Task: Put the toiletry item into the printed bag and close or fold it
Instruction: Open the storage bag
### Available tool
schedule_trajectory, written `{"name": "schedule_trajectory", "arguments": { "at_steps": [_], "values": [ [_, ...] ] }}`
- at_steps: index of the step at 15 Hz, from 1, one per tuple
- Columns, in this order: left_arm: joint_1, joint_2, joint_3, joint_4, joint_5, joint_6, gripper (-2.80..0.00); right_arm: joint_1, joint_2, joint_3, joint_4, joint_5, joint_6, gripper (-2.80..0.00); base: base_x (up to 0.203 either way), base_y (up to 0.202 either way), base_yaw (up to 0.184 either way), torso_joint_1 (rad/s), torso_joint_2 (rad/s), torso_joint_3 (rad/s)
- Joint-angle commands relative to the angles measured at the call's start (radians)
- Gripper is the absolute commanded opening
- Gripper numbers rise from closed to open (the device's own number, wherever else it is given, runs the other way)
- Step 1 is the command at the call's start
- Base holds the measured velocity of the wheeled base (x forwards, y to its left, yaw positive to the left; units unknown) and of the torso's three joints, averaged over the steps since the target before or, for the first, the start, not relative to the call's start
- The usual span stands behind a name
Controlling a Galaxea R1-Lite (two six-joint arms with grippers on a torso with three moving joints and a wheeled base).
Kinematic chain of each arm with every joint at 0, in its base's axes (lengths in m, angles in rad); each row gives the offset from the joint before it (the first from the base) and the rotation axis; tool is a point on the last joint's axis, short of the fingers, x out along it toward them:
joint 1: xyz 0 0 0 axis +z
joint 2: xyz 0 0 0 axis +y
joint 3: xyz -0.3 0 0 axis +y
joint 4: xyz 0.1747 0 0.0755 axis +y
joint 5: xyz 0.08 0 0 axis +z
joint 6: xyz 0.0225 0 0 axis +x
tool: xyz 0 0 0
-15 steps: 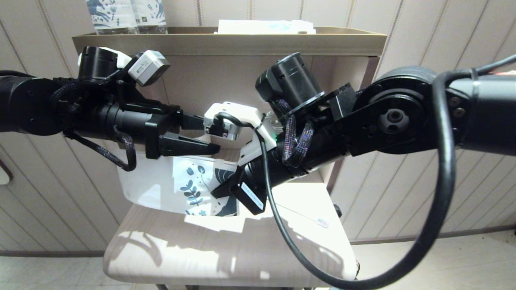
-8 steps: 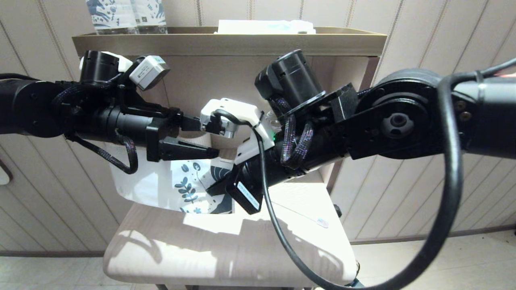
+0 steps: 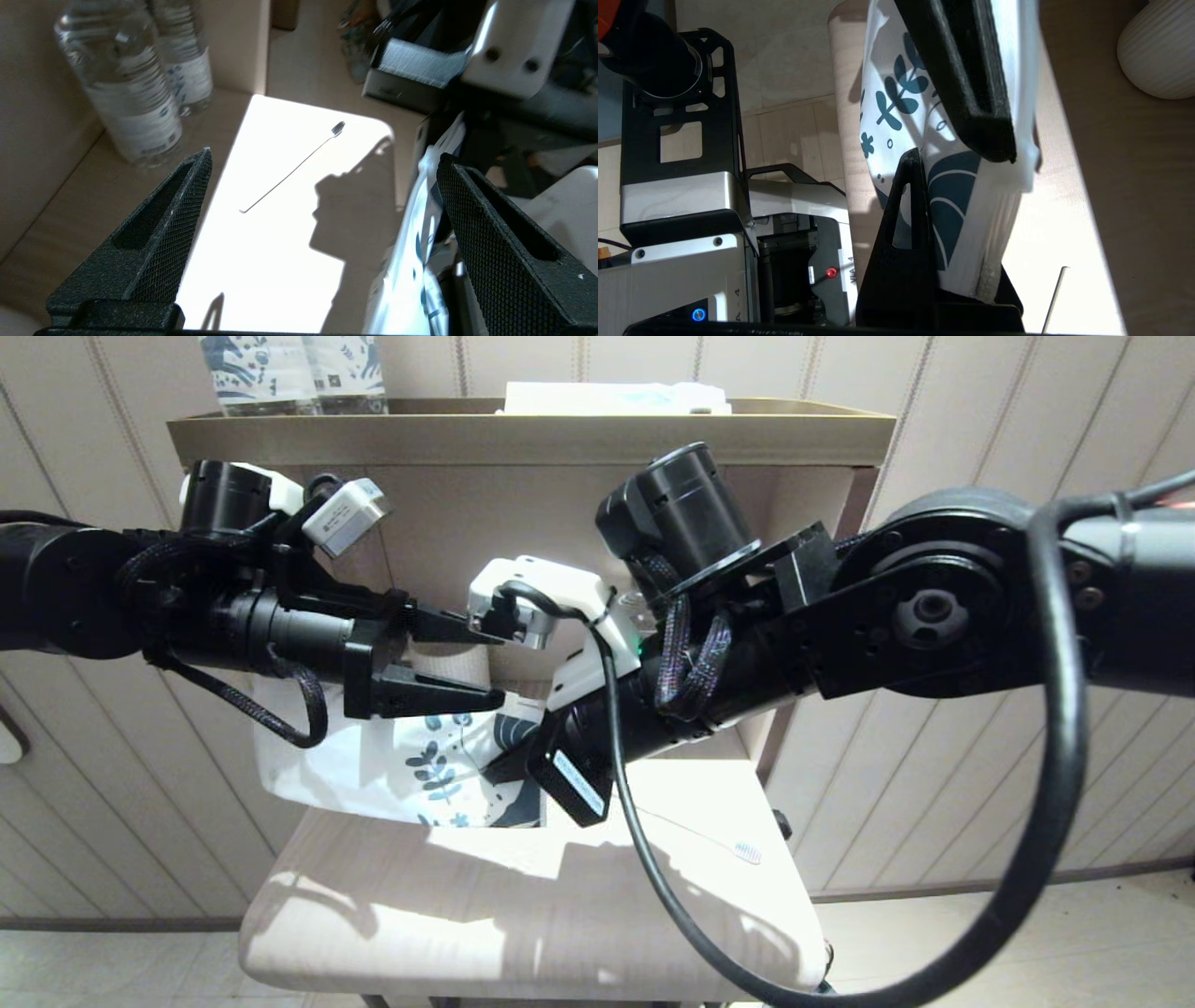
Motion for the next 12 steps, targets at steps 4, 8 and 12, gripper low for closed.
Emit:
{"name": "schedule_trajectory", "arguments": {
  "at_steps": [4,8,12],
  "values": [
    [0.004,-0.012,0.003,0.017,0.003,0.029,0.0,0.002,-0.001,0.003,0.003,0.003,-0.002,-2.8,0.0,0.0,0.0,0.0,0.0,0.0],
    [0.007,-0.035,0.0,0.049,-0.045,0.027,0.0,0.005,0.009,-0.013,0.001,0.003,-0.002,-2.8,0.0,0.0,0.0,0.0,0.0,0.0],
    [0.005,-0.032,-0.033,0.144,-0.077,0.036,0.0,0.008,0.009,-0.013,0.0,0.004,-0.002,-2.8,0.0,0.0,0.0,0.0,0.0,0.0]
  ]
}}
